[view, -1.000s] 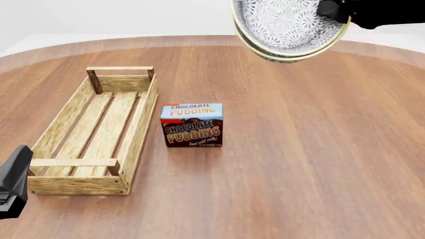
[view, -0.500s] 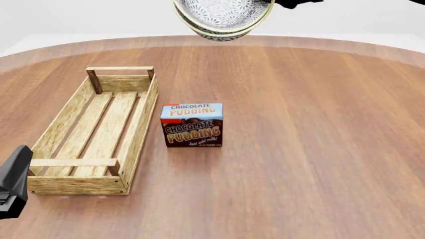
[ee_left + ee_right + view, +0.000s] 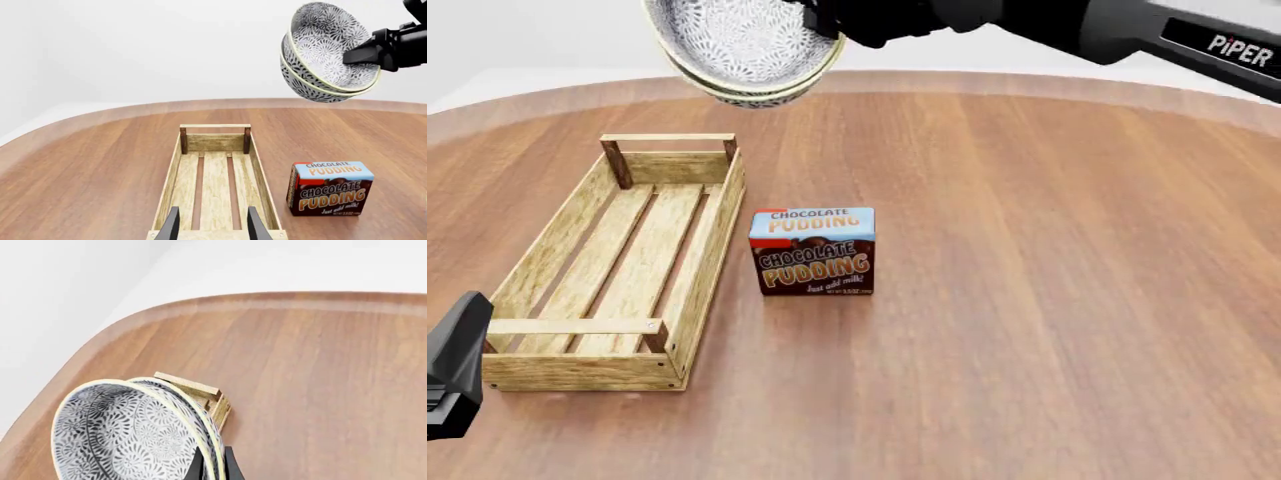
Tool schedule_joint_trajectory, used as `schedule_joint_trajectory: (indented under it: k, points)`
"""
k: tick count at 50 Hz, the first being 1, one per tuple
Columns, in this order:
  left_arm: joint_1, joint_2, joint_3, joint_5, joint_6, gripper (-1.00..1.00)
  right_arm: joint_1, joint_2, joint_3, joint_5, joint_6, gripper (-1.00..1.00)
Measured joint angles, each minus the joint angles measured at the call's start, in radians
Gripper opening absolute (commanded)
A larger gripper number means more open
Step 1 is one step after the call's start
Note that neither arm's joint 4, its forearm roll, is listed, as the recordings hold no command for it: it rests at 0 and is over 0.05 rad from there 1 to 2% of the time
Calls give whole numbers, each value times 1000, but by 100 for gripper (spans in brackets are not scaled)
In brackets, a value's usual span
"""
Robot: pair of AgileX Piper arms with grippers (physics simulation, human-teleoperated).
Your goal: Stack the left bowl on the right bowl and place them in the tray.
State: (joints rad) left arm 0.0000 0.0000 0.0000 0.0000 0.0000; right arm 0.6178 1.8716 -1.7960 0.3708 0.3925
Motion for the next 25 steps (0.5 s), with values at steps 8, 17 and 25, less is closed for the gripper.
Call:
schedule_joint_trajectory:
  k: [8,17,25]
  points:
    - [0,0,0,0,0,100,40,73,-58,-6,13,-100]
    - [0,0,0,0,0,100,70,138,-109,-16,28,-100]
    - [0,0,0,0,0,100,99,193,-148,-28,44,-100]
